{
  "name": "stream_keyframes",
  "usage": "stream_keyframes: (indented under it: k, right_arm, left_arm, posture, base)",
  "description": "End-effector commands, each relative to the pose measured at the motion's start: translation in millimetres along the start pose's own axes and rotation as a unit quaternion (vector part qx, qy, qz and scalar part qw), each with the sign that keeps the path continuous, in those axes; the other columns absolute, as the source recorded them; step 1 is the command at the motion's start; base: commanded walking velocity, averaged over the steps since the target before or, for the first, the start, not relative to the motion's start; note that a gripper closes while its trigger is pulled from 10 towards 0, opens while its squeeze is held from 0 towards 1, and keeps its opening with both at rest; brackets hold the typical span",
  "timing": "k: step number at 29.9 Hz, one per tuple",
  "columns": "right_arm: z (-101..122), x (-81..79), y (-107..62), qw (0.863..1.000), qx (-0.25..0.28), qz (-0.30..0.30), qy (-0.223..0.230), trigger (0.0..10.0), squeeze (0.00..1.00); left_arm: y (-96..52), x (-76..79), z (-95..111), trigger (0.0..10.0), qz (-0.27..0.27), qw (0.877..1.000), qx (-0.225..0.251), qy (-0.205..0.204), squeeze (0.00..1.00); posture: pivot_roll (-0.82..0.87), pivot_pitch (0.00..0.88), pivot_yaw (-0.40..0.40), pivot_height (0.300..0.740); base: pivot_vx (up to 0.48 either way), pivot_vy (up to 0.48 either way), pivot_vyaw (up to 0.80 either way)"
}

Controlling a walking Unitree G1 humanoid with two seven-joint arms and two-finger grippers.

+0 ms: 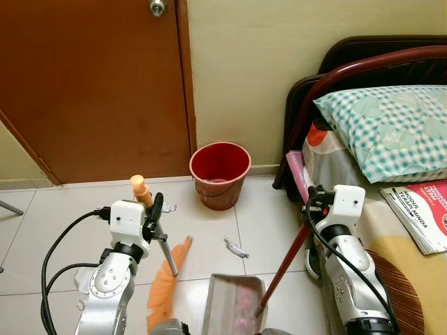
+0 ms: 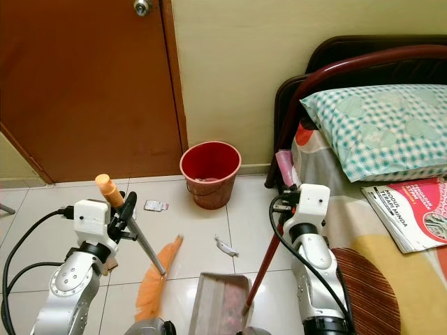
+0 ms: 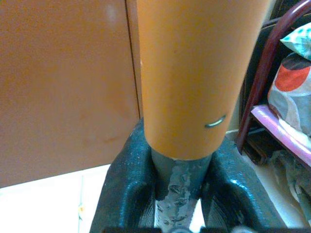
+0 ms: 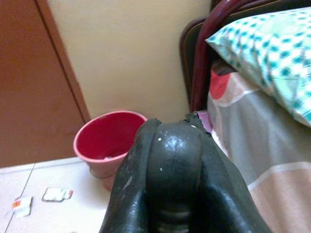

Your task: Sweep floor

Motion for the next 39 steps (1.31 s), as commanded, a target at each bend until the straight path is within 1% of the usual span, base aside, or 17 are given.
stream_keyframes:
  k: [1,4,6,9,10,11,12,13,16,22,24,25,27,29,32,35,39]
  right_arm:
    - [13,1.2,1.0,1.0,0.024,-0.001,0.011,10.0,0.0]
    - [15,8.8,-2.1,0.999,0.029,-0.016,-0.001,10.0,0.0]
    - [15,10.0,-4.4,0.999,0.03,-0.019,0.002,10.0,0.0]
    - [6,9.0,-10.5,1.0,0.023,-0.021,0.004,10.0,0.0]
    - [-1,7.3,-12.0,1.0,0.013,-0.021,0.005,10.0,0.0]
    - [-5,5.6,-11.7,1.0,0.007,-0.019,0.004,10.0,0.0]
    - [-2,4.2,-9.4,1.0,0.01,-0.017,0.003,10.0,0.0]
    - [1,3.5,-7.8,1.0,0.013,-0.015,0.004,10.0,0.0]
    - [12,1.3,-1.2,1.0,0.028,-0.01,-0.008,10.0,0.0]
    - [14,2.5,2.4,0.999,0.03,-0.019,0.0,10.0,0.0]
    - [17,-4.4,4.7,0.999,0.035,-0.014,0.0,10.0,0.0]
    - [17,-4.4,4.7,0.999,0.035,-0.014,0.0,10.0,0.0]
    - [24,-14.6,7.4,0.999,0.046,0.001,-0.006,10.0,0.0]
    - [25,-16.5,8.0,0.999,0.049,0.005,-0.009,10.0,0.0]
    - [28,-14.0,11.3,0.998,0.053,0.002,-0.017,10.0,0.0]
    - [31,-9.9,13.9,0.998,0.057,-0.004,-0.019,10.0,0.0]
    - [32,-10.1,14.3,0.998,0.058,-0.005,-0.024,10.0,0.0]
  left_arm:
    - [-1.7,-1.6,5,10.0,-0.004,1.0,0.008,0.003,0.0]
    - [-3.7,3.5,2,10.0,-0.011,1.0,0.003,-0.004,0.0]
    - [-6.3,3.5,0,10.0,-0.011,1.0,-0.003,-0.006,0.0]
    - [-13.6,0.2,-10,10.0,-0.006,1.0,-0.022,-0.005,0.0]
    - [-15.5,-0.9,-15,10.0,-0.004,0.999,-0.033,-0.008,0.0]
    - [-11.1,4.6,-13,10.0,-0.017,0.999,-0.028,-0.005,0.0]
    - [-5.1,9.3,-8,10.0,-0.025,1.0,-0.017,0.003,0.0]
    - [-1.1,12.5,-4,10.0,-0.031,0.999,-0.008,0.008,0.0]
    - [10.9,13.2,6,10.0,-0.016,1.0,0.009,-0.009,0.0]
    - [16.0,18.0,13,10.0,-0.027,0.999,0.025,-0.003,0.0]
    - [19.3,17.7,16,10.0,-0.035,0.999,0.031,0.005,0.0]
    - [19.3,17.7,16,10.0,-0.035,0.999,0.031,0.005,0.0]
    - [22.4,13.7,20,10.0,-0.03,0.999,0.037,0.009,0.0]
    - [23.0,12.6,20,10.0,-0.028,0.999,0.037,0.009,0.0]
    - [23.0,13.5,20,10.0,-0.023,0.999,0.037,0.003,0.0]
    - [20.0,19.4,17,10.0,-0.028,0.999,0.036,0.001,0.0]
    - [18.5,20.7,15,10.0,-0.03,0.999,0.033,-0.002,0.0]
  posture:
    - [-0.02,0.048,0.006,0.74]
    - [-0.02,0.056,0.005,0.74]
    - [-0.02,0.059,0.017,0.74]
    - [-0.02,0.012,0.04,0.74]
    - [-0.02,0.0,0.025,0.74]
    - [-0.02,0.0,0.025,0.74]
    - [-0.02,0.035,0.014,0.74]
    - [-0.02,0.035,0.014,0.74]
    - [-0.03,0.023,-0.008,0.74]
    - [-0.01,0.034,-0.025,0.74]
    - [-0.01,0.045,-0.027,0.74]
    - [-0.01,0.045,-0.027,0.74]
    - [-0.01,0.049,-0.023,0.74]
    - [-0.01,0.049,-0.023,0.74]
    - [-0.02,0.051,-0.02,0.74]
    - [-0.02,0.051,-0.017,0.74]
    - [-0.02,0.053,-0.02,0.74]
  base:
    - [0.0,0.0,0.0]
    - [0.218,0.0,0.0]
    - [0.332,0.0,0.0]
    - [0.314,0.0,0.0]
    - [0.0,0.0,0.0]
    - [0.0,0.0,0.0]
    - [0.0,0.0,0.0]
    - [0.0,0.0,0.0]
    - [0.0,0.0,0.0]
    - [0.0,0.0,0.0]
    - [0.0,0.0,-0.62]
    - [0.0,0.0,-0.8]
    - [0.129,0.129,-0.8]
    - [0.259,0.259,-0.8]
    - [0.296,0.282,0.0]
    - [0.294,0.284,0.0]
    - [0.295,0.285,0.0]
Point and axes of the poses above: a point about 5 cm out from each wrist's last joint towards the gripper, its own y axis pointing out of the wrist towards the gripper, its own z axis along the axis of the wrist's last joint, x = y × z, the point moved 5 cm from there along y, pointing out of the wrist towards the gripper, and after that the axes turned 1 degree about -y, right-handed, at the moved point
